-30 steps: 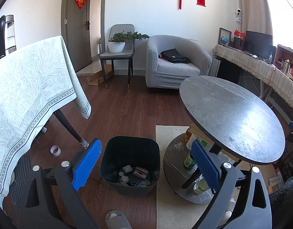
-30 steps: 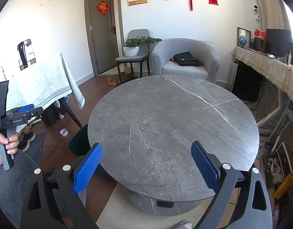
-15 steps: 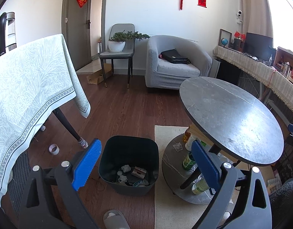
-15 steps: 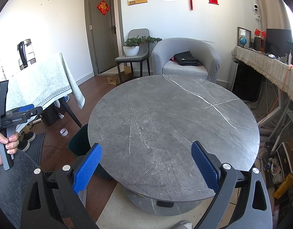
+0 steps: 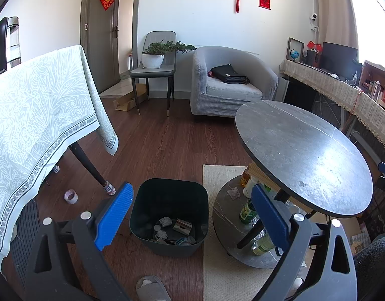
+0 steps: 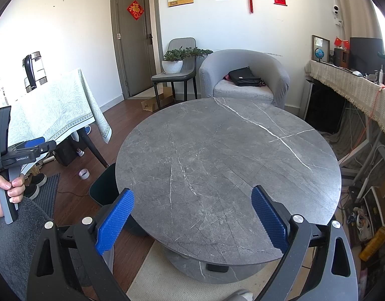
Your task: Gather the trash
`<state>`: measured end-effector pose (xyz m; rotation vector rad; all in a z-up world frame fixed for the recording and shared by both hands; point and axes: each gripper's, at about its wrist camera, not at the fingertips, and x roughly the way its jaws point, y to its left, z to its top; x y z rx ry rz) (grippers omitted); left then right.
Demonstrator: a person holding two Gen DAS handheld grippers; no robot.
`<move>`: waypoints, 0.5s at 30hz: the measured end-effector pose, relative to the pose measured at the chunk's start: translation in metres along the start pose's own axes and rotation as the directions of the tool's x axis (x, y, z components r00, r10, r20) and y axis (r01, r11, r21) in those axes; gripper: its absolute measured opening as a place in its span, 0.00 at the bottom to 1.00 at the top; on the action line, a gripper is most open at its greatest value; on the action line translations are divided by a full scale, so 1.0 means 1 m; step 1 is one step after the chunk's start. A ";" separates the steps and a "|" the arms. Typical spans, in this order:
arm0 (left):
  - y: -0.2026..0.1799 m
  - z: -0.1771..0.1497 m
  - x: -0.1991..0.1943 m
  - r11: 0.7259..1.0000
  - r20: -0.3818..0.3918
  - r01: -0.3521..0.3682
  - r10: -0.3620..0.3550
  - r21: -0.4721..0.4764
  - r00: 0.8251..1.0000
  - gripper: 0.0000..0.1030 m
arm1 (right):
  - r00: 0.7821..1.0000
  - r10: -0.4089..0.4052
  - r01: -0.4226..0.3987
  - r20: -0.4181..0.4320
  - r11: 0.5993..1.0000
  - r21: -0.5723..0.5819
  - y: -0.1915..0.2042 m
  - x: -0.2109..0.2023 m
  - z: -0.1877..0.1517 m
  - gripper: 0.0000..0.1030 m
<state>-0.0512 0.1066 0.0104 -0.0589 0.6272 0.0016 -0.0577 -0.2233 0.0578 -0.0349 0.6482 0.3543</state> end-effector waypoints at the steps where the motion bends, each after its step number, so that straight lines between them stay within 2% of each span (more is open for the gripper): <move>1: 0.000 0.000 0.000 1.000 0.001 0.000 0.000 0.000 1.000 0.94 | 1.000 0.000 0.000 -0.001 1.000 0.001 -0.001 0.001 0.000 0.93; 15: 0.000 0.000 0.000 1.000 0.001 0.000 0.000 0.003 1.000 0.94 | 1.000 0.000 0.000 0.000 1.000 0.002 0.000 0.001 0.000 0.93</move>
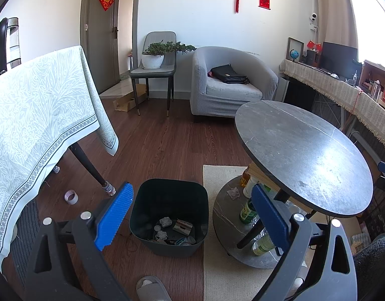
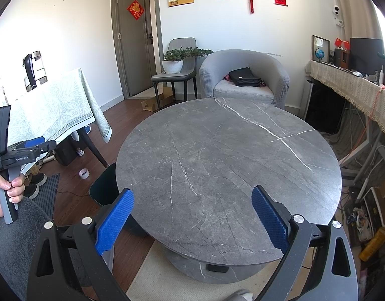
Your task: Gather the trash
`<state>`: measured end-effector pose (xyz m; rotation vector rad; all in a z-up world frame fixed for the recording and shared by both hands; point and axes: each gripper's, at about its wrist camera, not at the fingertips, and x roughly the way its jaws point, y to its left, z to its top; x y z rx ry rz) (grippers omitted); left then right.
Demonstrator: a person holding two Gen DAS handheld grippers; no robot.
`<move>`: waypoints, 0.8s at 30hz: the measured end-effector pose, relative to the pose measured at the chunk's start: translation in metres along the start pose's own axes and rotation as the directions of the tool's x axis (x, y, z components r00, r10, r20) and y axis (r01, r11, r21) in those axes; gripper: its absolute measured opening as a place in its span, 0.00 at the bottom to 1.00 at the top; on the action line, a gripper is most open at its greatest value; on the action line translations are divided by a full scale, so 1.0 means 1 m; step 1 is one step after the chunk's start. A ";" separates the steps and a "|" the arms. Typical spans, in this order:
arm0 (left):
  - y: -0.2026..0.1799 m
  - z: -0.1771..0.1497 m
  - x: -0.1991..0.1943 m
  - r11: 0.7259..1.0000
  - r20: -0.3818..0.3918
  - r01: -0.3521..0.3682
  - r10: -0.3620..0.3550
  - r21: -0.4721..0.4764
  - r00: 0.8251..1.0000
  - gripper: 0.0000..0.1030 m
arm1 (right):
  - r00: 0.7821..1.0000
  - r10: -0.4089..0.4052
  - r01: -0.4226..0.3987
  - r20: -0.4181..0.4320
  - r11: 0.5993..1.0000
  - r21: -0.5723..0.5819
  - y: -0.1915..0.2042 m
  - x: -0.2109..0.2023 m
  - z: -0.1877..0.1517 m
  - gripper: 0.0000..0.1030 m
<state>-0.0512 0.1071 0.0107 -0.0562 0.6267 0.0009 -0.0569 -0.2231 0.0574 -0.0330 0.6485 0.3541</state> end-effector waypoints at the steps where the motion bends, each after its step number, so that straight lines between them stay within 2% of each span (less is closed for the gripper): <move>1: 0.000 0.000 0.000 1.000 0.000 0.000 0.000 0.001 1.000 0.94 | 1.000 0.000 0.000 0.000 1.000 0.000 0.000 0.000 0.000 0.93; 24: -0.002 0.000 -0.001 1.000 -0.001 0.006 -0.006 0.001 1.000 0.94 | 1.000 0.000 0.000 -0.003 1.000 -0.005 0.002 0.002 -0.001 0.93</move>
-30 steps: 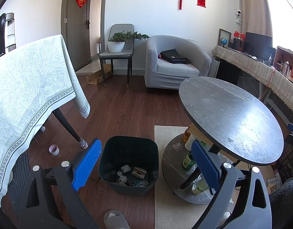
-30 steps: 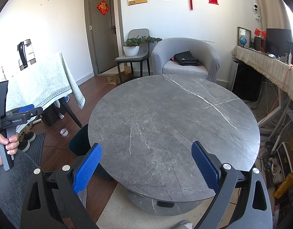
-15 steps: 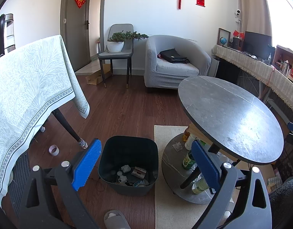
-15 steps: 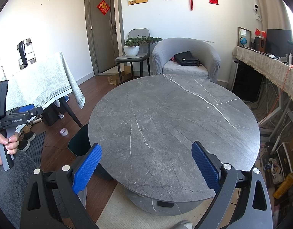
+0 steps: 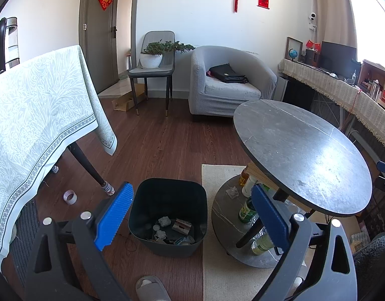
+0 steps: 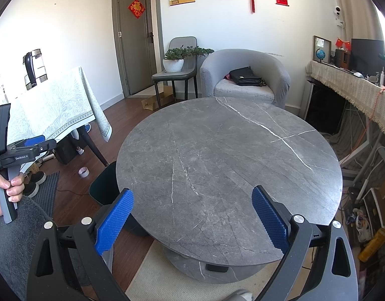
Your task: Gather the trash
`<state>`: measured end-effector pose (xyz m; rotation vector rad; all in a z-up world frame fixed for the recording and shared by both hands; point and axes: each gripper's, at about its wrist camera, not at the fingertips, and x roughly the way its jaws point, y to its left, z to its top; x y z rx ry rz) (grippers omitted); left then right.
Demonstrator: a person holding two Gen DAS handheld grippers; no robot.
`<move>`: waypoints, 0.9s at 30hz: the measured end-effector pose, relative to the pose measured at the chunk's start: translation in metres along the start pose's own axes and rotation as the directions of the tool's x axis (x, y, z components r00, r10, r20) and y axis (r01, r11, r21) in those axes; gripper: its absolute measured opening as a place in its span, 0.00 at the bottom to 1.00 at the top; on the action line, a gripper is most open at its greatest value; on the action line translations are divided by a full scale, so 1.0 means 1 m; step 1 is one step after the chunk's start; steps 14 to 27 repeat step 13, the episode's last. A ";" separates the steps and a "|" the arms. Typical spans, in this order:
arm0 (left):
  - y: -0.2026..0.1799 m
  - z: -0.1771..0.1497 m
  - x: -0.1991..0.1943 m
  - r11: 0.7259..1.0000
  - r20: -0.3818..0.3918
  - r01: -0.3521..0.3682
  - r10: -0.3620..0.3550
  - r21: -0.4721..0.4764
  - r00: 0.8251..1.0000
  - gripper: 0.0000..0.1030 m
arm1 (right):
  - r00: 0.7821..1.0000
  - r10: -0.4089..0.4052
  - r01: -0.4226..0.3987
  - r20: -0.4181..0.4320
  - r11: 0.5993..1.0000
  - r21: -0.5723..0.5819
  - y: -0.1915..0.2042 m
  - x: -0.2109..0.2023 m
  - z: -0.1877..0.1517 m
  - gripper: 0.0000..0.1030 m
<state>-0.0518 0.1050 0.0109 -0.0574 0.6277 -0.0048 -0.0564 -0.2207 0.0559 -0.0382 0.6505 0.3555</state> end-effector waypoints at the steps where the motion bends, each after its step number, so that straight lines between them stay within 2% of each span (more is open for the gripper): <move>1: 0.000 0.000 0.000 1.000 0.000 0.000 0.000 0.000 1.000 0.94 | 1.000 0.000 0.000 0.000 1.000 0.000 0.000 0.000 0.000 0.93; 27: 0.002 -0.001 0.002 1.000 -0.010 -0.001 0.001 -0.006 1.000 0.94 | 1.000 0.000 0.000 -0.001 1.000 0.001 0.000 0.000 0.000 0.93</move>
